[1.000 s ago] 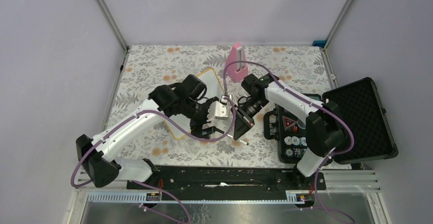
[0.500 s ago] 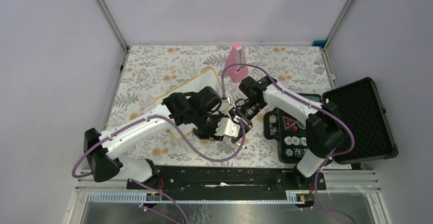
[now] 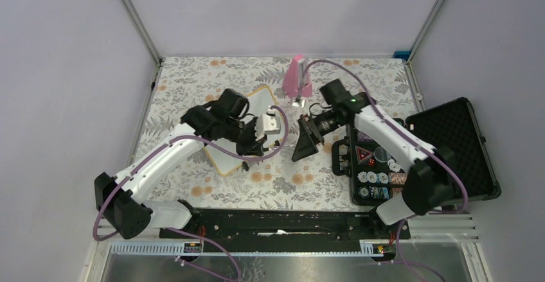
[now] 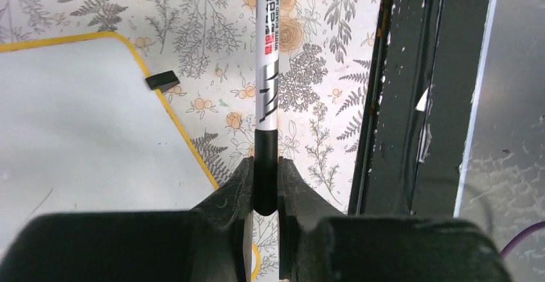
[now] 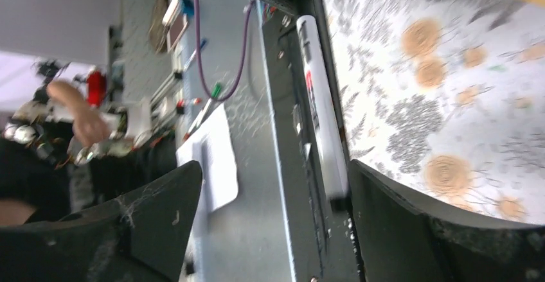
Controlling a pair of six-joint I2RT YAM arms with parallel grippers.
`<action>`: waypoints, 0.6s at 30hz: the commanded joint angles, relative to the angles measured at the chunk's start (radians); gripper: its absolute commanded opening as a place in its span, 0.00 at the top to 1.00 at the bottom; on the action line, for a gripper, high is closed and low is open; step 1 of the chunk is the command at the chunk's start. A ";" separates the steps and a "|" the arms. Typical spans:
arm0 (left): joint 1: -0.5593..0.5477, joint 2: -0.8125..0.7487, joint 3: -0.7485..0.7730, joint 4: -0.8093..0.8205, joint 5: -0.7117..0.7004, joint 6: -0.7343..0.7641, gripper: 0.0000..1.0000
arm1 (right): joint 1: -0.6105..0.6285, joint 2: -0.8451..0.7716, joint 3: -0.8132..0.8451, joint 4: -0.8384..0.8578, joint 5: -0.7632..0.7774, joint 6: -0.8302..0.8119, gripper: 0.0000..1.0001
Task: Write a sentence on the whiteboard
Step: Open the whiteboard marker at the center of the board.
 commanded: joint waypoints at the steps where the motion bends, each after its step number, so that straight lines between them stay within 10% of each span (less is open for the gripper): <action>1: 0.065 -0.115 -0.067 0.130 0.161 -0.132 1.00 | -0.045 -0.188 -0.061 0.302 0.061 0.249 0.09; 18: 0.136 -0.148 -0.136 0.267 0.298 -0.246 1.00 | 0.014 -0.227 -0.179 0.637 0.051 0.544 0.13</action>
